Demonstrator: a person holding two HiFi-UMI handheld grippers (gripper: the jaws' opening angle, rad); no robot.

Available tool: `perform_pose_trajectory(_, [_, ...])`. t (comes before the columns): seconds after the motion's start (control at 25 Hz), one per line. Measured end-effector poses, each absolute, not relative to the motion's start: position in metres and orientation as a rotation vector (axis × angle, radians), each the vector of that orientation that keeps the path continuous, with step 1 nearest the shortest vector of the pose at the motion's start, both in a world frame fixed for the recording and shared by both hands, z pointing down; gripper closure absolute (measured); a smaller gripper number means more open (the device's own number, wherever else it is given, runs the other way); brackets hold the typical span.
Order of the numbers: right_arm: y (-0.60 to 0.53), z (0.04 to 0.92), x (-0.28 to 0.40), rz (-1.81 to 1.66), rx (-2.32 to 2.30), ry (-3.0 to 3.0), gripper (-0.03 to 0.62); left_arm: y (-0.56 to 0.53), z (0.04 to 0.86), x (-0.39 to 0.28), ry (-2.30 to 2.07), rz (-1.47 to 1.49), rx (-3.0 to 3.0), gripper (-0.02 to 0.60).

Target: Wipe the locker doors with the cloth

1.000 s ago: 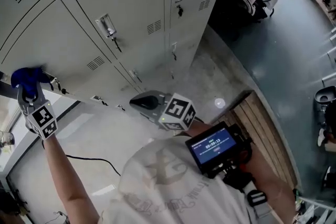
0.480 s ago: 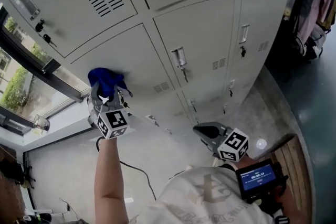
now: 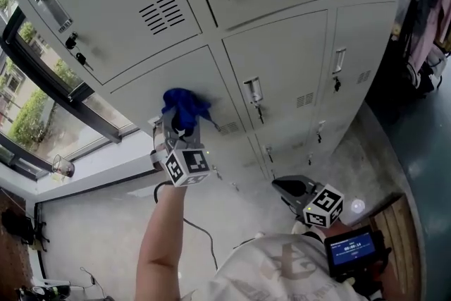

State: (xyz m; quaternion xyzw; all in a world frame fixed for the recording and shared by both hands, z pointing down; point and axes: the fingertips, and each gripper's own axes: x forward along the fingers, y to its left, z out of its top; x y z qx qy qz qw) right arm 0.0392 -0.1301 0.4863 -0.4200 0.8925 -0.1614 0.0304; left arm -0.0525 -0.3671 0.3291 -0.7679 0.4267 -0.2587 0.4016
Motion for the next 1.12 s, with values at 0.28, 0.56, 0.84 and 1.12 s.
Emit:
perform_pose_trajectory(0.28, [-0.128, 0.490, 0.051, -0.520, -1.328, 2.710, 0.591, -0.359, 0.335, -0.005, 0.968, -0.693, -1.930, 0.430])
perform_pose_trajectory(0.56, [-0.128, 0.488, 0.060, -0.525, -1.341, 2.693, 0.591, -0.355, 0.338, 0.022, 0.953, -0.688, -1.991, 0.430])
perform_pose_trajectory(0.84, [-0.126, 0.488, 0.064, -0.533, -1.346, 2.695, 0.591, -0.350, 0.352, 0.052, 0.897, -0.747, -2.012, 0.428])
perform_pose_trajectory(1.12, [-0.125, 0.489, 0.066, -0.539, -1.349, 2.693, 0.591, -0.336, 0.367, 0.067, 0.811, -0.781, -2.035, 0.428])
